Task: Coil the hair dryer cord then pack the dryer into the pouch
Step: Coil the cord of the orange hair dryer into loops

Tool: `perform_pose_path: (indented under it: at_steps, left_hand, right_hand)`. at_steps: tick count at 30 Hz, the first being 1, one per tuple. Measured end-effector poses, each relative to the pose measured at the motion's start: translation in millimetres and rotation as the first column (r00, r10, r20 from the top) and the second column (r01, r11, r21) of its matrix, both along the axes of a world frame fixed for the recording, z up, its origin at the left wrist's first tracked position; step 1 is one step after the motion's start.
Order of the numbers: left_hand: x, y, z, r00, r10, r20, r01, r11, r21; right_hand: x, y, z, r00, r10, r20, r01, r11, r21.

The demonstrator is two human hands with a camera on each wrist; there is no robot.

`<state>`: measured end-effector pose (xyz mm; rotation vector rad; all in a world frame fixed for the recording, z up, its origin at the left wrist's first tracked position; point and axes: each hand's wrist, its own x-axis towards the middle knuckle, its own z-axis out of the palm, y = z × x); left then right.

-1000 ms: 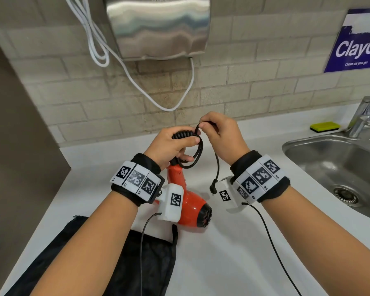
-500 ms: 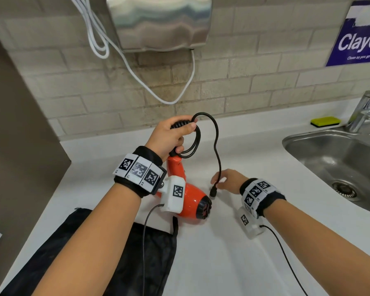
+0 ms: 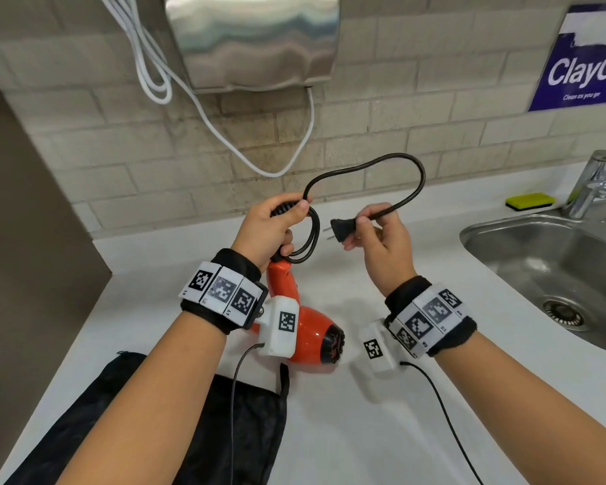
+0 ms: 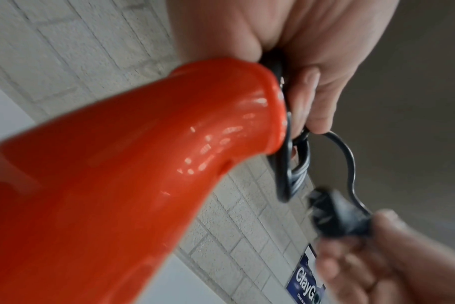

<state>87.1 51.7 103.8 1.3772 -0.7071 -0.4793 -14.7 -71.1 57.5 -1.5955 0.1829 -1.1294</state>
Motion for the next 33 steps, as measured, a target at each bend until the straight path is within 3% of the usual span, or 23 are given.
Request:
perform_pose_path:
  at_steps: [2,5,11,15,19,22,26,33]
  left_hand:
    - [-1.0,-2.7,-0.2,1.0,0.014,-0.001,-0.014,1.0,0.008]
    - [-4.1,-5.8,-0.3,1.0,0.012,0.012,-0.012,1.0,0.027]
    - [-8.3,-6.4,0.7,1.0,-0.011,-0.009,0.011,1.0,0.021]
    - [-14.1,-9.1,1.4,0.997,-0.041,0.059,0.037,0.997,0.064]
    - [-13.1,-10.5,1.9,0.997,-0.038,0.067,0.033,0.997,0.074]
    - [-10.4,-7.9,3.1,0.995,-0.084,0.055,0.08,0.994,0.07]
    - [-11.9,-5.5,1.4,0.982,-0.158,0.1,0.148,0.984,0.098]
    - [-0.8,-4.1,-0.1,1.0,-0.016,-0.015,0.017,0.998,0.058]
  right_hand:
    - [-1.0,11.7,8.7,0.995,0.062,0.074,-0.063,0.998,0.006]
    - [2.0,20.1,11.5,0.993,0.1,0.068,-0.1,0.995,-0.011]
    - [5.6,19.6,9.6,0.999,-0.036,0.008,0.036,0.998,-0.052]
    - [10.4,25.1,8.8,0.995,-0.084,-0.055,0.08,0.994,-0.073]
    - [19.5,27.2,10.7,0.984,-0.178,0.003,0.176,0.974,-0.139]
    - [25.6,25.1,12.5,0.995,-0.098,0.002,0.097,0.985,-0.144]
    - [31.8,20.2,10.1,0.977,-0.115,-0.181,0.074,0.972,-0.221]
    - [23.1,18.0,-3.9,0.938,0.118,-0.325,-0.215,0.936,-0.28]
